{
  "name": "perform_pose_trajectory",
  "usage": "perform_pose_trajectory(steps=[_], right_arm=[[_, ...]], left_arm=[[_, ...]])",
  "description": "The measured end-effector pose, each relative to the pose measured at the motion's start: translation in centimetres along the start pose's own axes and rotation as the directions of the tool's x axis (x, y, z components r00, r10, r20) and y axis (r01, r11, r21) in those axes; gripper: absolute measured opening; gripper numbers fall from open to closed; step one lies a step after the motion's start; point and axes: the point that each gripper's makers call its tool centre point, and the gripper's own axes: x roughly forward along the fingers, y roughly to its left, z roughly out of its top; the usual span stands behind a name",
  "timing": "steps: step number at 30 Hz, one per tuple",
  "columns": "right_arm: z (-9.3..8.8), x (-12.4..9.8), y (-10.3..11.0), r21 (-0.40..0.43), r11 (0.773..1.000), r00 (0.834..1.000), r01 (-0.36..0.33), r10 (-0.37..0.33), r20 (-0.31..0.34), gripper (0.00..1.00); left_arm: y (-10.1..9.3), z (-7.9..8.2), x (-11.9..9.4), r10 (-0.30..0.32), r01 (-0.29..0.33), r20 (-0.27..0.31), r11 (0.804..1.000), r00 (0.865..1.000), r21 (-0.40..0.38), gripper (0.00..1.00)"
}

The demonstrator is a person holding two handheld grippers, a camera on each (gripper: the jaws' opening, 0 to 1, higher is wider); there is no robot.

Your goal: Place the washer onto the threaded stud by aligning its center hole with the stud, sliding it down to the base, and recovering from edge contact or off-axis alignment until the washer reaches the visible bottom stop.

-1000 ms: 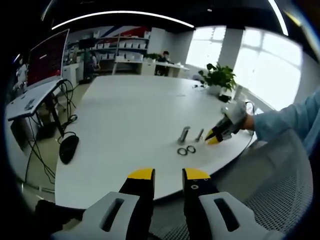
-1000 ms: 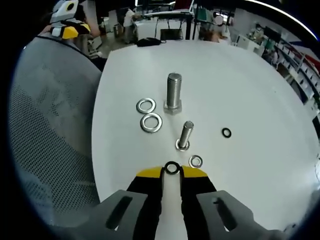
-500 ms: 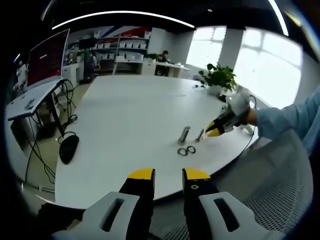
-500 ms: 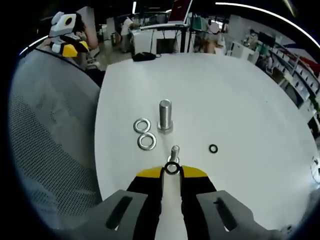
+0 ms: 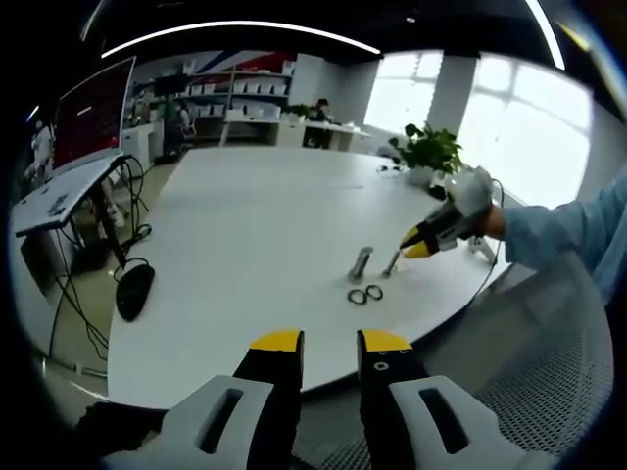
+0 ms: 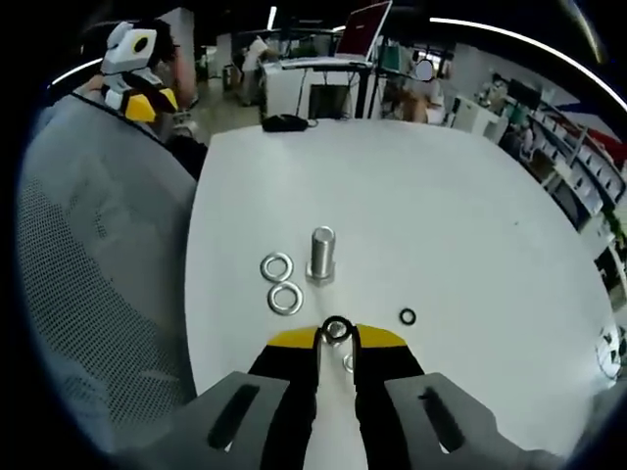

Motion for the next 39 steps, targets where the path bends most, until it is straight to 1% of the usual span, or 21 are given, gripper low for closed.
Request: perform_pose_trajectory(steps=[6,12,19,23,26,34,36,37,39], right_arm=[[0.6,0.2,-0.3,-0.012,1.000,1.000,0.003,-0.003,-0.004,0.14],[0.5,0.5,-0.2,-0.046,0.999,0.999,-0.005,0.003,-0.050,0.14],[0.3,0.5,-0.3,-0.061,0.998,0.995,-0.022,0.016,-0.103,0.14],[0.2,0.6,-0.1,-0.051,0.998,0.993,-0.037,0.031,-0.118,0.14],[-0.2,0.8,0.0,-0.065,0.997,0.988,-0.048,0.038,-0.150,0.14],[0.1,0.9,-0.1,-0.090,0.994,0.985,-0.055,0.039,-0.169,0.14],[0.3,0.9,0.0,-0.104,0.993,0.984,-0.060,0.041,-0.175,0.14],[0.2,0.9,0.0,-0.121,0.990,0.980,-0.067,0.043,-0.195,0.14],[0.2,1.0,-0.1,-0.146,0.987,0.977,-0.072,0.040,-0.211,0.14]], left_arm=[[0.0,0.0,0.0,0.000,0.000,0.000,1.000,1.000,0.000,0.19],[0.0,0.0,0.0,0.000,0.000,0.001,1.000,1.000,0.000,0.19],[0.0,0.0,0.0,-0.001,0.001,0.001,1.000,1.000,0.000,0.19],[-0.1,0.0,-0.1,-0.002,0.002,0.001,1.000,1.000,0.000,0.19],[0.0,0.0,0.0,-0.004,0.004,0.000,1.000,1.000,0.001,0.19],[-0.1,0.0,0.0,-0.004,0.004,0.001,1.000,1.000,0.001,0.19],[-0.1,0.0,0.0,-0.004,0.004,0.001,1.000,1.000,0.001,0.19],[-0.1,0.0,0.0,-0.004,0.004,0.002,1.000,1.000,0.001,0.19],[-0.1,0.0,0.0,-0.004,0.004,0.001,1.000,1.000,0.001,0.19]])
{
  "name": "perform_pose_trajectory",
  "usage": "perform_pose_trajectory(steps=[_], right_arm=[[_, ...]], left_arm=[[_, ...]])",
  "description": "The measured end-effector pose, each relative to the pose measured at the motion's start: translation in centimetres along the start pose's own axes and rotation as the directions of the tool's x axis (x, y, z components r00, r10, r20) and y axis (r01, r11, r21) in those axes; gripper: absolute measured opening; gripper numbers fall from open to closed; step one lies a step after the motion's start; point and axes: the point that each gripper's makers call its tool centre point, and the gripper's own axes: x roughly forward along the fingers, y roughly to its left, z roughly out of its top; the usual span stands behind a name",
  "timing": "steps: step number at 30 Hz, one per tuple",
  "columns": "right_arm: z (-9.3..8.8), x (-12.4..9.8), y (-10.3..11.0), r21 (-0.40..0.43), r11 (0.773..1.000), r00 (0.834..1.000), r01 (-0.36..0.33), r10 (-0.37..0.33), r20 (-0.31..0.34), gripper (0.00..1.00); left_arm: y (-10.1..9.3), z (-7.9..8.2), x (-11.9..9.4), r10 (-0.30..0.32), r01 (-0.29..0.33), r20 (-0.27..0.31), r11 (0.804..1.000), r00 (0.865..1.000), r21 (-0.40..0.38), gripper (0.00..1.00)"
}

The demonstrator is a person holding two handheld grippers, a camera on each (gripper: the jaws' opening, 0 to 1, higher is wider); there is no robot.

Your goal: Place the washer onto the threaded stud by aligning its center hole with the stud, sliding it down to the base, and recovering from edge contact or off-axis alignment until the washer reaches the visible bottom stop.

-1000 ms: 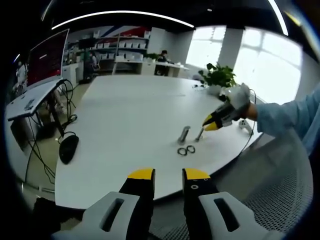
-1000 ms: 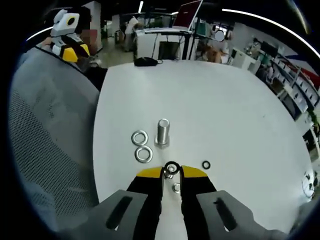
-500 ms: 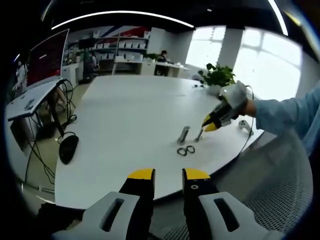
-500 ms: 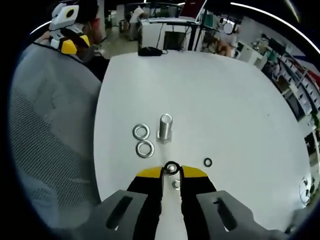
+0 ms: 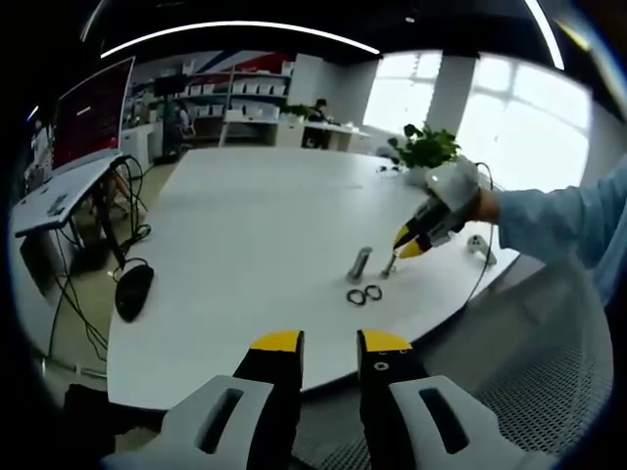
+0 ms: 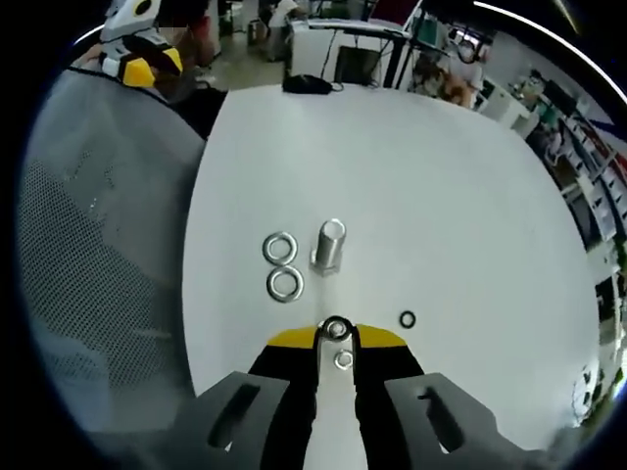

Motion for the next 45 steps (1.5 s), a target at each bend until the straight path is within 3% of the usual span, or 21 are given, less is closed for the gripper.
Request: perform_pose_trajectory(steps=[6,15,35,41,45], right_arm=[[0.1,0.0,0.2,-0.087,0.995,0.997,-0.041,0.034,-0.076,0.14],[-0.4,1.3,0.6,-0.102,0.991,0.988,-0.084,0.070,-0.140,0.14],[-2.0,4.9,0.9,-0.087,0.987,0.973,-0.134,0.114,-0.203,0.14],[-2.0,4.8,1.1,-0.108,0.983,0.973,-0.148,0.125,-0.196,0.15],[-2.1,4.5,0.9,-0.082,0.989,0.979,-0.119,0.104,-0.176,0.28]], left_arm=[[0.0,0.0,0.0,0.000,0.000,0.001,1.000,1.000,0.000,0.19],[0.1,0.0,0.0,0.001,-0.001,0.003,1.000,1.000,-0.001,0.19],[0.1,0.0,0.0,0.005,-0.005,0.001,1.000,1.000,-0.004,0.19],[0.1,0.0,0.0,0.007,-0.007,-0.001,1.000,1.000,-0.004,0.19],[0.1,0.0,0.0,0.005,-0.005,-0.002,1.000,1.000,-0.003,0.19]])
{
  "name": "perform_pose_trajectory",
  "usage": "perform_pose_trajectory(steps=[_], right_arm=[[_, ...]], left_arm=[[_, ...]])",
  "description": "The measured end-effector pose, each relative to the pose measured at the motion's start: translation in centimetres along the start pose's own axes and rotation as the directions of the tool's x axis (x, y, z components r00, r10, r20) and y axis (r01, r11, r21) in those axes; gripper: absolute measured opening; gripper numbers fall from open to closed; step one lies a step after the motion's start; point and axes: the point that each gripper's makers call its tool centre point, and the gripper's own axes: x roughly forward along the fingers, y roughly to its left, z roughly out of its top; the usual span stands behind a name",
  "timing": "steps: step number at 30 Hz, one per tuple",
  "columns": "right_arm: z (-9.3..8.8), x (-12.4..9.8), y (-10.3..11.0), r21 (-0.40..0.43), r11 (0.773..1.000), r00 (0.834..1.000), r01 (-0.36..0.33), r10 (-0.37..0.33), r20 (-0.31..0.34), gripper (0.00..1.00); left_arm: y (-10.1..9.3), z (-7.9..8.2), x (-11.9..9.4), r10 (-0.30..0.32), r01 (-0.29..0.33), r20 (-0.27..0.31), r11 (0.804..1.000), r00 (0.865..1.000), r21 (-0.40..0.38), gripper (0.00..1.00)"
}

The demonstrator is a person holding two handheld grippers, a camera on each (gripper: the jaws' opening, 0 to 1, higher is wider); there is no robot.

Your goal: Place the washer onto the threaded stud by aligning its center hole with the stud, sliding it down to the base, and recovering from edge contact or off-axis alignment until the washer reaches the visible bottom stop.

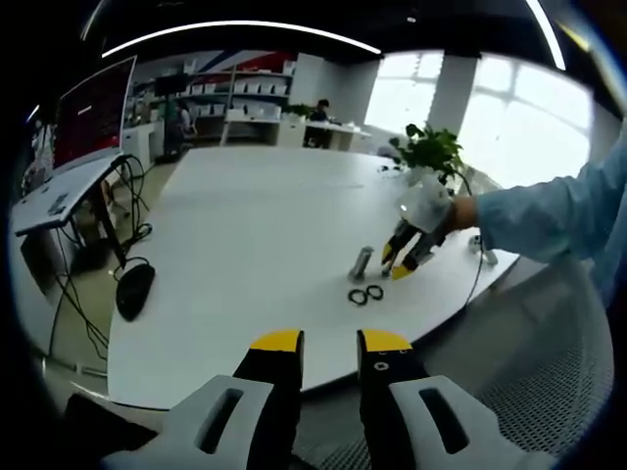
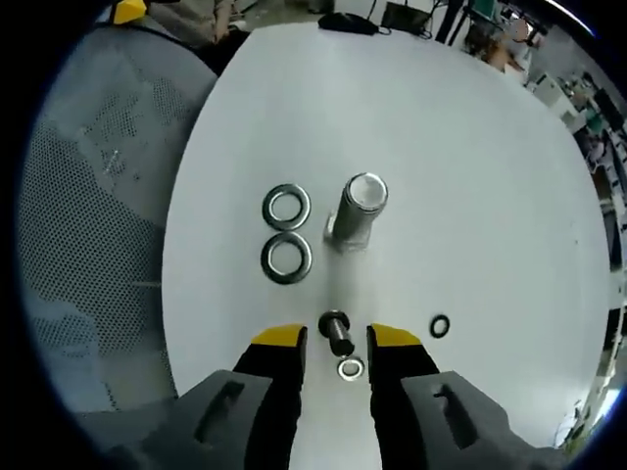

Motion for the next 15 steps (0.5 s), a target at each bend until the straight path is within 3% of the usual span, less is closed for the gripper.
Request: perform_pose_trajectory(steps=[6,10,15], right_arm=[[-0.6,-0.9,1.0,0.090,0.996,0.998,-0.017,0.011,0.067,0.29],[-2.4,-1.2,1.8,0.160,0.986,0.997,-0.037,0.024,0.080,0.29],[-3.5,-1.6,2.4,0.275,0.960,0.988,-0.049,0.006,0.152,0.28]], left_arm=[[-0.1,-0.1,0.0,-0.005,0.005,-0.004,1.000,1.000,0.004,0.19],[-0.1,-0.1,0.0,-0.008,0.008,-0.006,1.000,1.000,0.008,0.19],[-0.1,-0.1,0.0,-0.007,0.007,-0.004,1.000,1.000,0.006,0.19]])
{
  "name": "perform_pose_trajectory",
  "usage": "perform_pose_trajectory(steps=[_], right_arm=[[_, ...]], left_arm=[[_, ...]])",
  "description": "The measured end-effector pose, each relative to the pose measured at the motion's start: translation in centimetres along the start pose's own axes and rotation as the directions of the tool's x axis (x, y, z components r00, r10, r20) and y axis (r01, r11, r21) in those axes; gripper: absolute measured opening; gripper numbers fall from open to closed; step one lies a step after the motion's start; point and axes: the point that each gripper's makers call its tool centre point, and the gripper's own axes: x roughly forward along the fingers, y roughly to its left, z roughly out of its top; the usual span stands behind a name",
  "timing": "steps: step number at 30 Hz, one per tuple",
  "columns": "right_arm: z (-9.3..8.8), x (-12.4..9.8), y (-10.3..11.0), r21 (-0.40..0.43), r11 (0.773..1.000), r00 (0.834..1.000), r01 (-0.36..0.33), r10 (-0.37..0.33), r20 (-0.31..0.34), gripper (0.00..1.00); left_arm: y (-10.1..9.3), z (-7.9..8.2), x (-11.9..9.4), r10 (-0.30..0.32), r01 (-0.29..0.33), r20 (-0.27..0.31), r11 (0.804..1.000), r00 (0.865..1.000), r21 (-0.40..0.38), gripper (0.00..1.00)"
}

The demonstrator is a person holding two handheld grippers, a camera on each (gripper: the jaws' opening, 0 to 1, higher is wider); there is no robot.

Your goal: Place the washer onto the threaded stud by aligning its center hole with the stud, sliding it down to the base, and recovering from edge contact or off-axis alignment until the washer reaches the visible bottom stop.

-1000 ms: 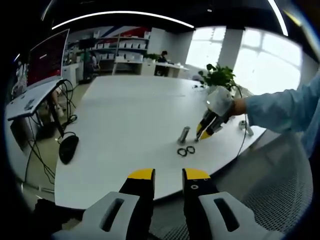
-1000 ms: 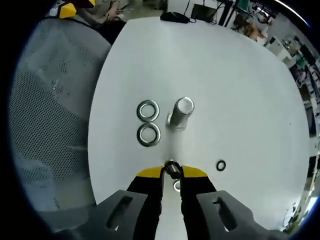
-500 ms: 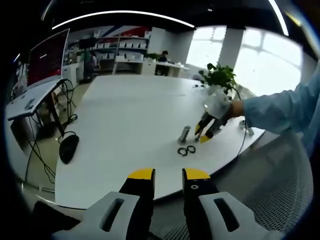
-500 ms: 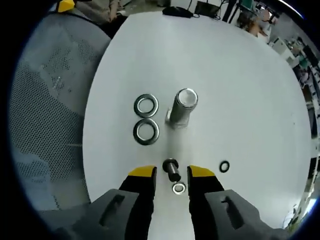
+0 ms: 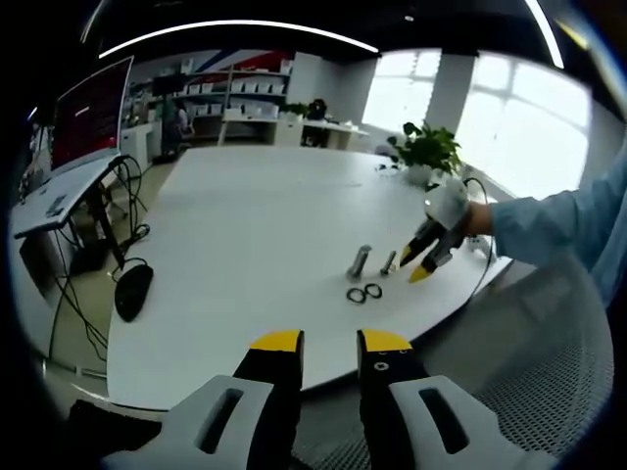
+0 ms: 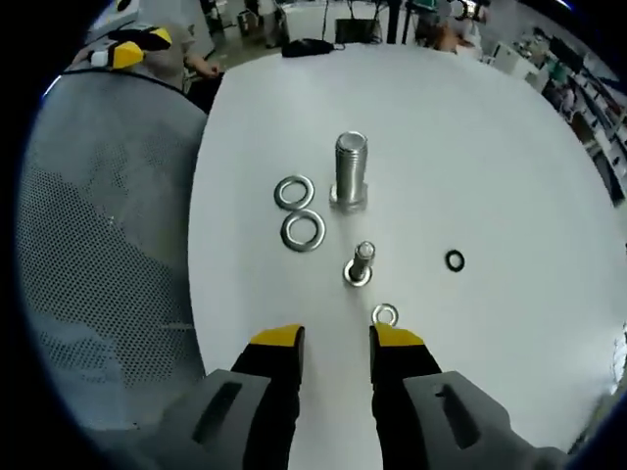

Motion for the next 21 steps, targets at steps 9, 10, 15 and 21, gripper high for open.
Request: perform_pose_trajectory(steps=[9,10,15,21], right_arm=[[-2.0,0.4,0.5,0.075,0.997,0.998,0.008,-0.013,0.056,0.27],[-2.3,0.5,0.5,0.069,0.998,0.999,0.010,-0.013,0.042,0.27],[-2.1,0.4,0.4,0.022,0.999,0.999,0.031,-0.032,0.033,0.26],[-1.9,0.6,0.3,-0.034,0.999,0.999,0.034,-0.035,-0.029,0.26]], left_arm=[[0.0,0.0,0.0,-0.001,0.001,0.002,1.000,1.000,-0.001,0.19],[0.0,0.0,0.0,-0.001,0.001,0.002,1.000,1.000,-0.001,0.19],[0.0,0.1,0.0,0.001,-0.001,0.004,1.000,1.000,-0.003,0.19],[0.1,0.1,0.0,0.007,-0.007,0.008,1.000,1.000,-0.007,0.19]])
